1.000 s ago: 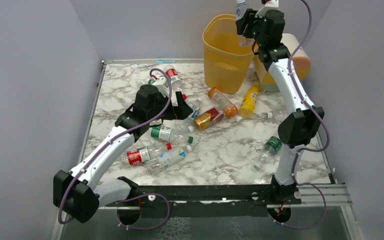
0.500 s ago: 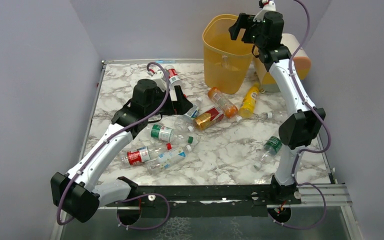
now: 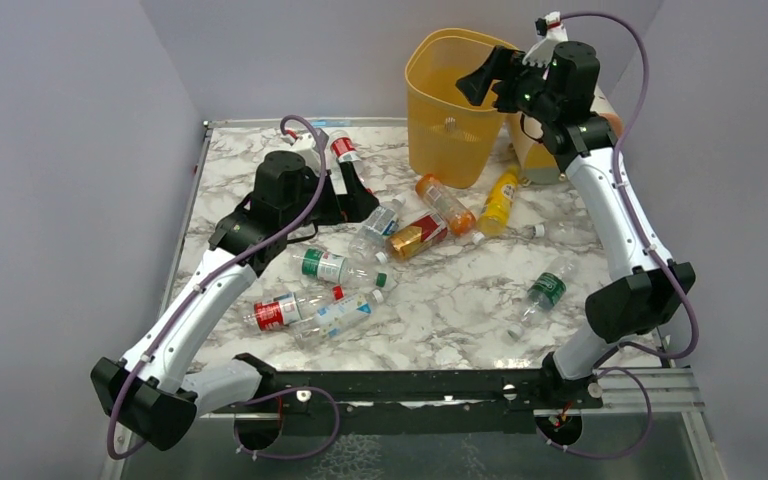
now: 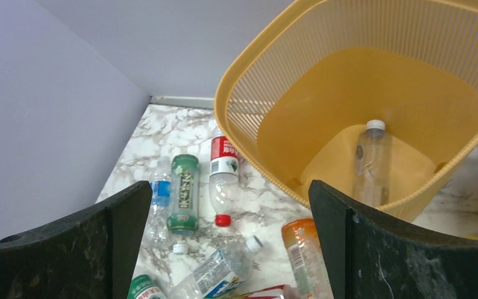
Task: Put the plastic bottles in the bin
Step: Place the plastic bottle in the trash bin, then pick up the plastic bottle at the center of the board.
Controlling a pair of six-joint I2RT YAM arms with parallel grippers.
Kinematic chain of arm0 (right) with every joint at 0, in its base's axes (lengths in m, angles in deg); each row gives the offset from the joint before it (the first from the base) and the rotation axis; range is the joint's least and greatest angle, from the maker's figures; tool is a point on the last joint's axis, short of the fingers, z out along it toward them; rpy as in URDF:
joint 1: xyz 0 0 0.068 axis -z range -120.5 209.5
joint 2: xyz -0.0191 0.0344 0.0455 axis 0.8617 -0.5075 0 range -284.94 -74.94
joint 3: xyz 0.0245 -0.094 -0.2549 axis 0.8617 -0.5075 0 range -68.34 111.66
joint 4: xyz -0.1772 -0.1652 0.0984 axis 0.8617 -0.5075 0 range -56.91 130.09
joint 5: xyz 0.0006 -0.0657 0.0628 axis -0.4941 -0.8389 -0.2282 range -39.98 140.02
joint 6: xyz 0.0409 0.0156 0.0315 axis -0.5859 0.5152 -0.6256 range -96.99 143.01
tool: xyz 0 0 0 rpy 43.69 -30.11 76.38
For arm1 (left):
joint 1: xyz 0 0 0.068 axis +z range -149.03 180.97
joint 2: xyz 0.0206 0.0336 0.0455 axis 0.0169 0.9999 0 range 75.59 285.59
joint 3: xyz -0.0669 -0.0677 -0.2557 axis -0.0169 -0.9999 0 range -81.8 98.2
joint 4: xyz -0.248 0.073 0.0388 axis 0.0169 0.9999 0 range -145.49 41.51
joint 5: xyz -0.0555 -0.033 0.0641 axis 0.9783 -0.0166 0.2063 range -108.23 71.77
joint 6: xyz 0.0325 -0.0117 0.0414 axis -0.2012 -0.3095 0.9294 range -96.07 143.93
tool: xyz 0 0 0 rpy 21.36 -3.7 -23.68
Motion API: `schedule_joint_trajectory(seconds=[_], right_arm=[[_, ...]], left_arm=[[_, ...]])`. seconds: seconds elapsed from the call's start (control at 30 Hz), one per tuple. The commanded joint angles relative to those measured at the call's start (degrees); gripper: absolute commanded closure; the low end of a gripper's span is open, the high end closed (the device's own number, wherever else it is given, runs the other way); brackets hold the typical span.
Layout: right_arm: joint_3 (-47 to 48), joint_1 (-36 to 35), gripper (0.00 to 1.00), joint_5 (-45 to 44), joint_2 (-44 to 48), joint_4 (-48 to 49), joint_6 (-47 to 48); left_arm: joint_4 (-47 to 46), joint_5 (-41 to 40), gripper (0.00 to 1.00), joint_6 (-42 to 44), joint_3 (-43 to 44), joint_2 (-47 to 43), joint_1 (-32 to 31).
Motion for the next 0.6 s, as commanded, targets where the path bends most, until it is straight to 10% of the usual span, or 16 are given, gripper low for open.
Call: schedule_joint_trajectory(seconds=[0.0,0.57], right_arm=[[-3.3,0.0,0.0,4.2,2.0,-2.4,-4.2],[-24.4,-11.8,0.01,-4.0,16.0,-8.8,-16.7]], left_arm=[[1.9,-1.0,0.01,0.6,2.0,-2.3,-0.3],[1.1,6.9,0.01,1.5,-6.1,-6.3,-0.3]])
